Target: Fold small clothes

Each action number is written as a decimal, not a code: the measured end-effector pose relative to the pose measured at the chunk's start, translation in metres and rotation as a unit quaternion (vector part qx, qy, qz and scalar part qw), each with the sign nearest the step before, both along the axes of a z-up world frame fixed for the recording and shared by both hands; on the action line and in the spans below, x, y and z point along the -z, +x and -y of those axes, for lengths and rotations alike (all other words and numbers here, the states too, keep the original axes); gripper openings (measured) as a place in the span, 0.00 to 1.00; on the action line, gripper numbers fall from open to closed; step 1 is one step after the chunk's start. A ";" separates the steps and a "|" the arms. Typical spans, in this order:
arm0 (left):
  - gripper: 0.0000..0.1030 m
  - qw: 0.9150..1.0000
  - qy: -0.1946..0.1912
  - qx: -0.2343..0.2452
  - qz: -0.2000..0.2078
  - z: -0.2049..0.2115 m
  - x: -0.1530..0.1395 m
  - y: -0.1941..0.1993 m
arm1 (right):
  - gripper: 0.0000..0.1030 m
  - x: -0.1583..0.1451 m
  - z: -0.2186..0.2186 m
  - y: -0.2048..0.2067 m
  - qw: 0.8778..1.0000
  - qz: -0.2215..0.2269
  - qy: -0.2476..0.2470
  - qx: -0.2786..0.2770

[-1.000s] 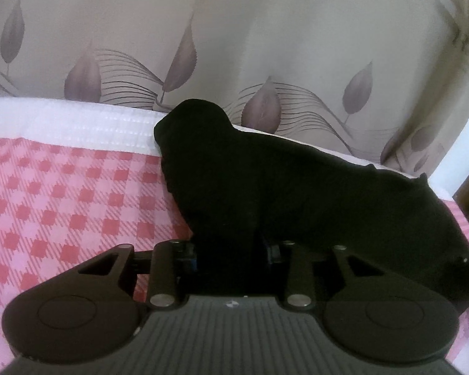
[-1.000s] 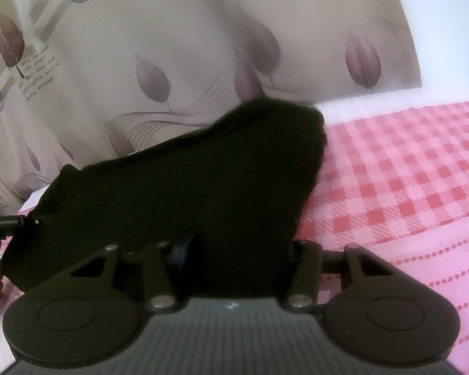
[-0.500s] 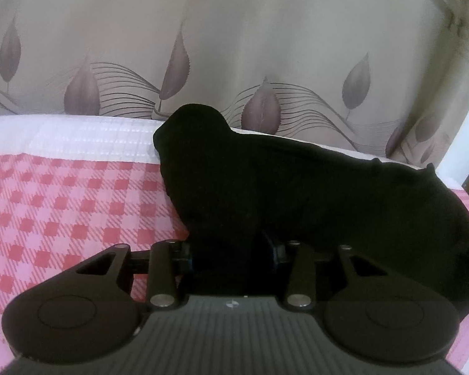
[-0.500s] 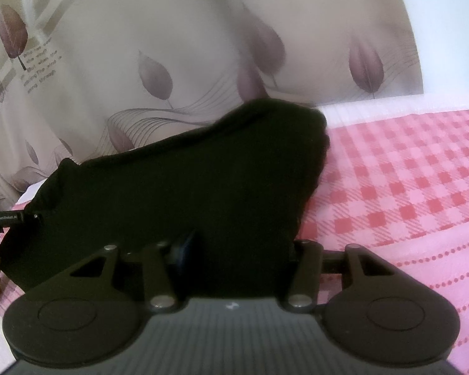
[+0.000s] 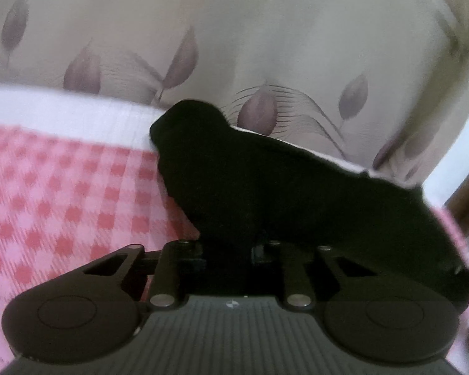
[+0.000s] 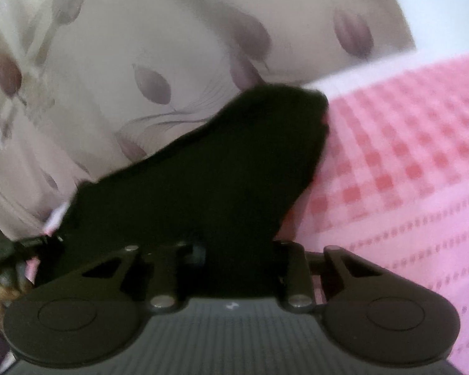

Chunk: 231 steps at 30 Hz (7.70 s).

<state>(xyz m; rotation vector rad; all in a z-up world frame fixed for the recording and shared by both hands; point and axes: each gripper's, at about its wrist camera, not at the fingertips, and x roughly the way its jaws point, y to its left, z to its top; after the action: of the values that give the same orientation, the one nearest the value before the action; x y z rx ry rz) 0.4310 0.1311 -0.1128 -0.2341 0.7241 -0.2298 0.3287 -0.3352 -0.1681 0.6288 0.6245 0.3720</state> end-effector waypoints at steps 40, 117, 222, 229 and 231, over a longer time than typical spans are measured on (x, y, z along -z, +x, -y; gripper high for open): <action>0.73 0.987 0.001 0.147 -0.063 -0.026 -0.009 -0.043 | 0.57 0.026 0.034 -0.160 0.989 -0.018 0.136 0.048; 0.99 0.967 -0.097 0.227 0.069 0.173 -0.003 -0.212 | 0.03 -0.005 0.076 -0.172 0.979 0.069 0.090 0.167; 1.00 0.989 -0.033 0.133 0.055 0.088 0.033 -0.236 | 0.60 -0.024 -0.039 -0.209 0.996 0.046 0.056 0.057; 1.00 0.989 -0.030 0.133 0.057 0.089 0.033 -0.236 | 0.82 -0.048 -0.038 -0.129 0.997 0.022 0.022 0.067; 1.00 0.989 -0.027 0.132 0.058 0.089 0.033 -0.236 | 0.16 -0.041 -0.046 -0.104 0.999 0.000 0.016 0.050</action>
<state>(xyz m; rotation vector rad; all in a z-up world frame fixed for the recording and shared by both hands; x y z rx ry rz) 0.1949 0.0420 -0.1456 -0.1739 0.6335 -0.5122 0.2248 -0.2895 -0.1270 0.6886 0.5852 0.2900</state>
